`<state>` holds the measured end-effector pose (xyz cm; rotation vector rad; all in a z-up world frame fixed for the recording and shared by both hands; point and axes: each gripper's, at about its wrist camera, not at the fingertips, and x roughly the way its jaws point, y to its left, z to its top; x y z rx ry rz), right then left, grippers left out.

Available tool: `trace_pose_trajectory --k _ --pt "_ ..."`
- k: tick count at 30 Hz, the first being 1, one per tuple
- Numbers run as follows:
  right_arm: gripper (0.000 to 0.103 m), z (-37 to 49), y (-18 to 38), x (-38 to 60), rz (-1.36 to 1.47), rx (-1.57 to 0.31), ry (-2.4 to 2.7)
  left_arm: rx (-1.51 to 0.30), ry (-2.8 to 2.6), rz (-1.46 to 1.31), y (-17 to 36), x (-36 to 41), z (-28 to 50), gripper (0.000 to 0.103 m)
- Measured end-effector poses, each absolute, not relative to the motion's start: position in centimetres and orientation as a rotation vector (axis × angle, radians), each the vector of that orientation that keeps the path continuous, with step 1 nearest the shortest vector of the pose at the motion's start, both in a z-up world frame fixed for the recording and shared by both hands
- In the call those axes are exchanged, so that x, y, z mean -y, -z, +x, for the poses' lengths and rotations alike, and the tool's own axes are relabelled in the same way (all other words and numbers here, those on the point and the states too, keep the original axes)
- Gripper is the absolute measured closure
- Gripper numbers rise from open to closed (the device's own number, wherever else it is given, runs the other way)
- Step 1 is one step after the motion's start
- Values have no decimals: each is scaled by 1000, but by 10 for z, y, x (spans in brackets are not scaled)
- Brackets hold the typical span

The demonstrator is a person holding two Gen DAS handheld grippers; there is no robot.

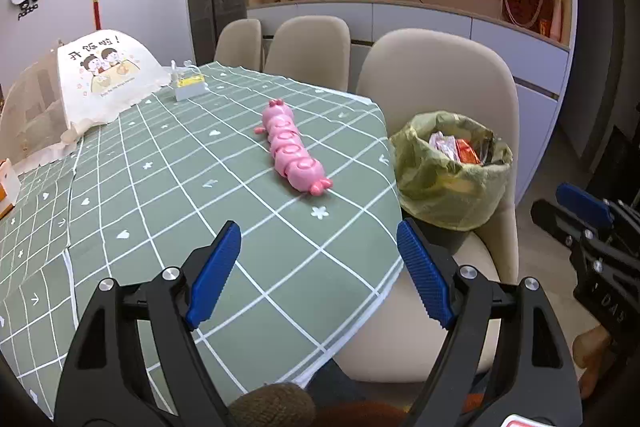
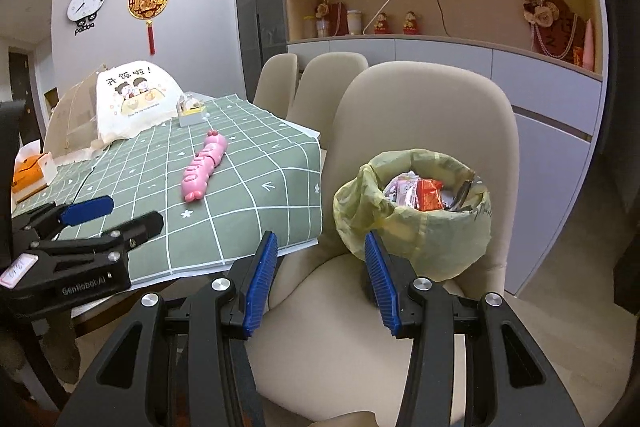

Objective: Collect trash

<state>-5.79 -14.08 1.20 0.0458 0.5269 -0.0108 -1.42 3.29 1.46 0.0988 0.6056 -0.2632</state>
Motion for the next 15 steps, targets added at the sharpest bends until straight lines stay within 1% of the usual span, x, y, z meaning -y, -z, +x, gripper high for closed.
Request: trace_pose_trajectory --k 15 --pt "60 -55 -11 141 44 -533 6 -593 243 80 -19 -39 -14 27"
